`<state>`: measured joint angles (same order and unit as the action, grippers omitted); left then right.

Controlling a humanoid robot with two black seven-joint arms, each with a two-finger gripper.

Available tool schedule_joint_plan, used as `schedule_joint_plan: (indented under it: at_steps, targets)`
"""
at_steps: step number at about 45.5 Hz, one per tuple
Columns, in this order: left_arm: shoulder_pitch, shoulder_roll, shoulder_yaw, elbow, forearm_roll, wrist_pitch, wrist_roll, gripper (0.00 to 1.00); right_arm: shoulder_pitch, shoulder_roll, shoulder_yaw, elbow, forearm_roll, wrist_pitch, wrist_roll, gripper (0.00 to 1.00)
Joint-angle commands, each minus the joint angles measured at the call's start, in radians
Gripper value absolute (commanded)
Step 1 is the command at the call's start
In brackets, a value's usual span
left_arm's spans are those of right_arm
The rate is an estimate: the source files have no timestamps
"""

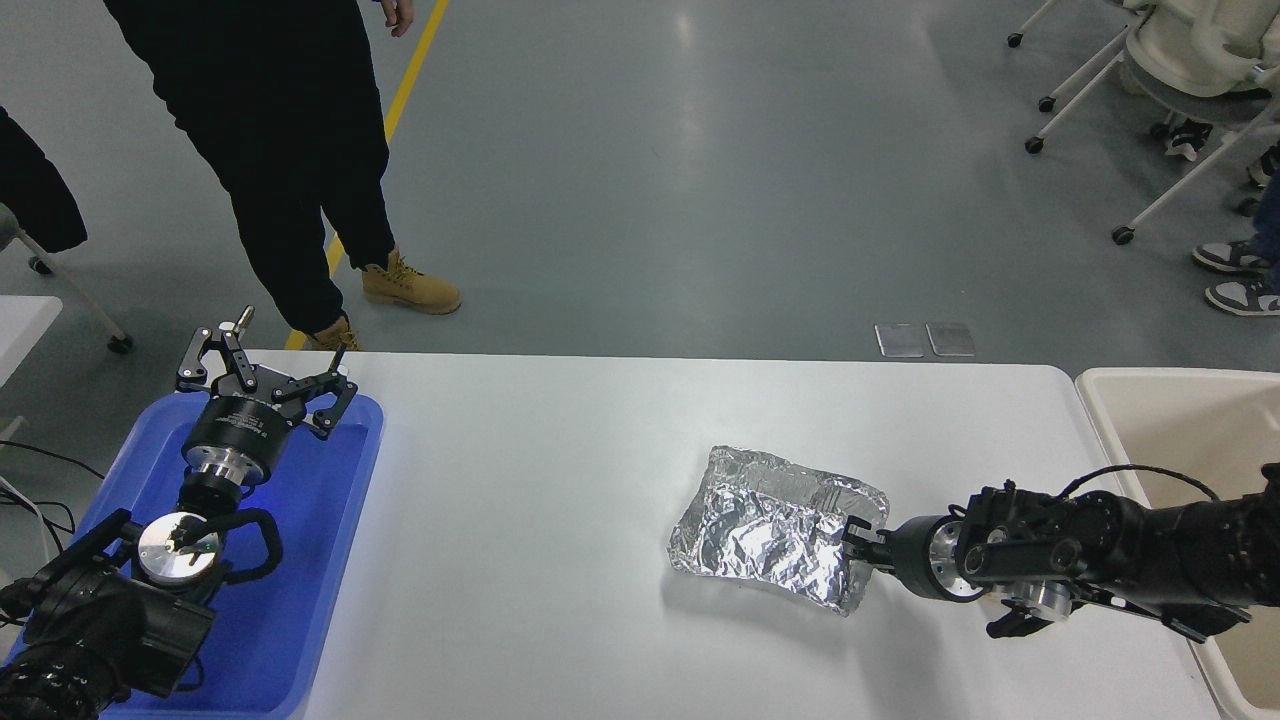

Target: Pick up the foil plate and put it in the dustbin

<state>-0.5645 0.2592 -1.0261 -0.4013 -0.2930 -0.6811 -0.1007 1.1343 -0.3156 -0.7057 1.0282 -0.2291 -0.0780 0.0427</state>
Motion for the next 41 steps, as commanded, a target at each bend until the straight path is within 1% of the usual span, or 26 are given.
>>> schedule_joint_plan:
  at_steps: [1,8,22,31,37,41]
  targets:
    - [0.000,0.000,0.000,-0.001,0.000,0.000,0.001,1.00,0.116,-0.029,-0.047,0.033,0.002,0.026,-0.003,0.00]
    - [0.000,0.000,0.001,0.001,0.000,0.000,0.001,1.00,0.222,-0.094,-0.066,0.107,0.001,0.084,-0.006,0.00]
    - [0.000,0.000,0.001,0.001,0.000,0.000,0.001,1.00,0.551,-0.210,-0.193,0.127,0.001,0.349,-0.007,0.00]
    - [0.000,0.000,0.001,0.001,0.000,0.000,-0.001,1.00,0.771,-0.249,-0.296,0.127,-0.004,0.553,-0.010,0.00]
    - [0.000,0.000,0.000,0.001,0.000,0.000,-0.001,1.00,0.877,-0.290,-0.330,0.127,-0.012,0.639,-0.010,0.00]
    - [0.000,0.000,0.001,0.001,0.000,0.000,-0.001,1.00,0.923,-0.301,-0.339,0.127,-0.018,0.669,-0.010,0.00]
